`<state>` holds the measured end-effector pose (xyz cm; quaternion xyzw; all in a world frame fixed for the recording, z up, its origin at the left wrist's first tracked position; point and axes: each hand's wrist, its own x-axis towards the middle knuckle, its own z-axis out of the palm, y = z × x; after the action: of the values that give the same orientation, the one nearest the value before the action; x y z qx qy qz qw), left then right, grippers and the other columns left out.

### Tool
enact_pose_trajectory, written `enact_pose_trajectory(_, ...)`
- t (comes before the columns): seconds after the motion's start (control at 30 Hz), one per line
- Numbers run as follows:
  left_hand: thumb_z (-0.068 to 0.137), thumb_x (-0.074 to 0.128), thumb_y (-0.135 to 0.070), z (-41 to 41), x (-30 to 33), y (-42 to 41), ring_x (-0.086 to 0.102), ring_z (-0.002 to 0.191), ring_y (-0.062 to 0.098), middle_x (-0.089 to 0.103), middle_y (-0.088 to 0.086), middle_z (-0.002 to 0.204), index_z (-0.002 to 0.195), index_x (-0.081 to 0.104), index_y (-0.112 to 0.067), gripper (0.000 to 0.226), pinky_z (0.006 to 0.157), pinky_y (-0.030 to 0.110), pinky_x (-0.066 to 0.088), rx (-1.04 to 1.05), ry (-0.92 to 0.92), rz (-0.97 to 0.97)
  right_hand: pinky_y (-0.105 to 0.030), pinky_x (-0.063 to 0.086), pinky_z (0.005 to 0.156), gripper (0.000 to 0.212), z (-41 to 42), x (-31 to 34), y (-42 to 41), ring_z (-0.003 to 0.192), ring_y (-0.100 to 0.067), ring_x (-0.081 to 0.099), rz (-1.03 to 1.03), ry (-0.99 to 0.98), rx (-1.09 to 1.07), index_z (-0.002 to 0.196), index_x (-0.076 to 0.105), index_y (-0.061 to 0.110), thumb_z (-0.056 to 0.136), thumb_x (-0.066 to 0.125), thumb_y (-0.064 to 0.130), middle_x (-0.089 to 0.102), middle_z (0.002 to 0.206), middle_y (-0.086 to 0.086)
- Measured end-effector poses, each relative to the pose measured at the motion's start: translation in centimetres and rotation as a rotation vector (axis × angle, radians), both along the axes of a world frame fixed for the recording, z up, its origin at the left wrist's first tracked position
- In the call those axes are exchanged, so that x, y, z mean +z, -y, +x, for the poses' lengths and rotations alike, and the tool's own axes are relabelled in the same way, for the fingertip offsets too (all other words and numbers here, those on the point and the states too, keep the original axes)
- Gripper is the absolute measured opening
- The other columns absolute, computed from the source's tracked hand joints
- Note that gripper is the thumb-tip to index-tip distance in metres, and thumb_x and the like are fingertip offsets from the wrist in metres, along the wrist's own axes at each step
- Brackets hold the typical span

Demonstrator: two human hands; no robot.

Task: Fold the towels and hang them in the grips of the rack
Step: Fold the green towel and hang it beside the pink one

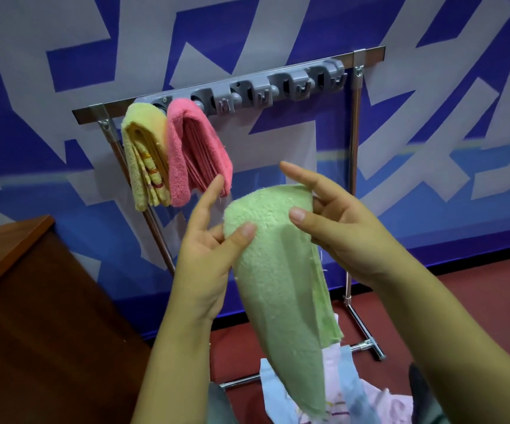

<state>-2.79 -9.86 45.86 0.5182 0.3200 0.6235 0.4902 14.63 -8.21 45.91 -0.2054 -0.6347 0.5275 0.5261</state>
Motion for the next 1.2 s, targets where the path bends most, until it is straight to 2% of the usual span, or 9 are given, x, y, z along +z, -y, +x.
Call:
enact_pose_trajectory(0.07, 0.07, 0.062, -0.007, 0.6, 0.7, 0.0, 0.07, 0.081, 0.015, 0.075, 0.004, 0.086, 0.124, 0.05, -0.034, 0.061, 0.069, 0.029, 0.057, -0.002, 0.052, 0.025, -0.014, 0.04, 0.064, 0.051, 0.4, 0.3, 0.3, 0.06, -0.005, 0.04, 0.018, 0.041, -0.028, 0.131, 0.046, 0.044, 0.086, 0.06, 0.024, 0.036, 0.063, 0.004)
enact_pose_trajectory(0.2, 0.073, 0.059, -0.008, 1.4, 1.6, -0.3, 0.069, 0.076, 0.014, 0.073, 0.001, 0.081, 0.122, 0.053, -0.029, 0.054, 0.072, 0.031, 0.058, -0.041, 0.077, 0.05, -0.036, 0.034, 0.067, 0.059, 1.2, -0.1, 0.6, 0.061, -0.029, 0.024, -0.03, 0.137, -0.037, 0.13, 0.037, 0.059, 0.078, 0.063, 0.049, 0.016, 0.065, -0.006)
enact_pose_trajectory(0.33, 0.074, 0.059, -0.008, 1.9, 1.6, -0.2, 0.069, 0.073, 0.012, 0.072, 0.0, 0.075, 0.123, 0.052, -0.028, 0.054, 0.068, 0.029, 0.058, -0.059, 0.05, 0.047, -0.042, 0.041, 0.077, 0.059, 1.6, -0.5, 0.8, 0.072, -0.027, 0.044, -0.02, 0.074, -0.043, 0.131, 0.039, 0.055, 0.082, 0.067, 0.035, 0.041, 0.07, -0.013)
enact_pose_trajectory(0.5, 0.076, 0.064, -0.006, 1.2, 1.6, -0.2, 0.067, 0.075, 0.008, 0.072, -0.004, 0.079, 0.118, 0.057, -0.028, 0.047, 0.068, 0.023, 0.055, 0.008, -0.036, 0.099, -0.022, 0.049, 0.087, 0.05, 0.7, -0.3, 0.7, 0.091, -0.01, 0.059, 0.082, -0.005, -0.109, 0.124, 0.053, 0.032, 0.088, 0.055, -0.002, 0.066, 0.091, -0.002)
enact_pose_trajectory(0.63, 0.078, 0.063, -0.005, 0.3, 1.8, -0.2, 0.067, 0.084, 0.009, 0.073, -0.005, 0.085, 0.113, 0.059, -0.031, 0.044, 0.077, 0.025, 0.054, 0.077, -0.122, 0.188, -0.023, 0.047, 0.094, 0.04, -0.4, 0.0, 1.0, 0.107, -0.004, 0.061, 0.152, 0.028, -0.198, 0.11, 0.064, 0.029, 0.083, 0.059, 0.001, 0.069, 0.107, 0.014)
enact_pose_trajectory(0.8, 0.08, 0.066, -0.011, -0.6, 1.7, 0.2, 0.065, 0.096, 0.009, 0.07, -0.008, 0.1, 0.105, 0.065, -0.045, 0.042, 0.079, 0.021, 0.051, 0.232, -0.252, 0.339, -0.024, 0.044, 0.101, 0.045, -0.6, 0.9, 1.6, 0.115, 0.0, 0.057, 0.291, 0.154, -0.339, 0.115, 0.061, 0.033, 0.083, 0.064, 0.001, 0.065, 0.113, 0.02)
enact_pose_trajectory(0.97, 0.08, 0.065, -0.007, -0.7, 2.1, -0.2, 0.065, 0.095, 0.007, 0.07, -0.009, 0.098, 0.101, 0.068, -0.038, 0.037, 0.079, 0.02, 0.051, 0.206, -0.185, 0.36, -0.014, 0.043, 0.096, 0.046, -0.3, 1.5, 1.9, 0.114, 0.007, 0.055, 0.44, 0.264, -0.407, 0.124, 0.054, 0.025, 0.084, 0.064, 0.005, 0.059, 0.116, 0.023)
enact_pose_trajectory(1.1, 0.075, 0.069, -0.015, -0.2, 2.2, -0.6, 0.064, 0.094, 0.01, 0.071, -0.008, 0.094, 0.101, 0.069, -0.035, 0.033, 0.085, 0.031, 0.053, 0.192, -0.12, 0.355, -0.015, 0.042, 0.098, 0.046, -0.2, 1.8, 1.8, 0.112, 0.006, 0.056, 0.498, 0.259, -0.438, 0.125, 0.053, 0.023, 0.084, 0.065, 0.004, 0.059, 0.116, 0.021)
enact_pose_trajectory(1.2, 0.075, 0.071, -0.011, 0.4, 2.5, -0.6, 0.064, 0.094, 0.01, 0.07, -0.008, 0.095, 0.099, 0.069, -0.036, 0.035, 0.085, 0.032, 0.053, 0.209, -0.104, 0.362, -0.016, 0.045, 0.09, 0.047, 0.0, 1.9, 1.4, 0.093, 0.0, 0.059, 0.539, 0.239, -0.536, 0.127, 0.051, 0.024, 0.084, 0.066, 0.011, 0.062, 0.102, 0.016)
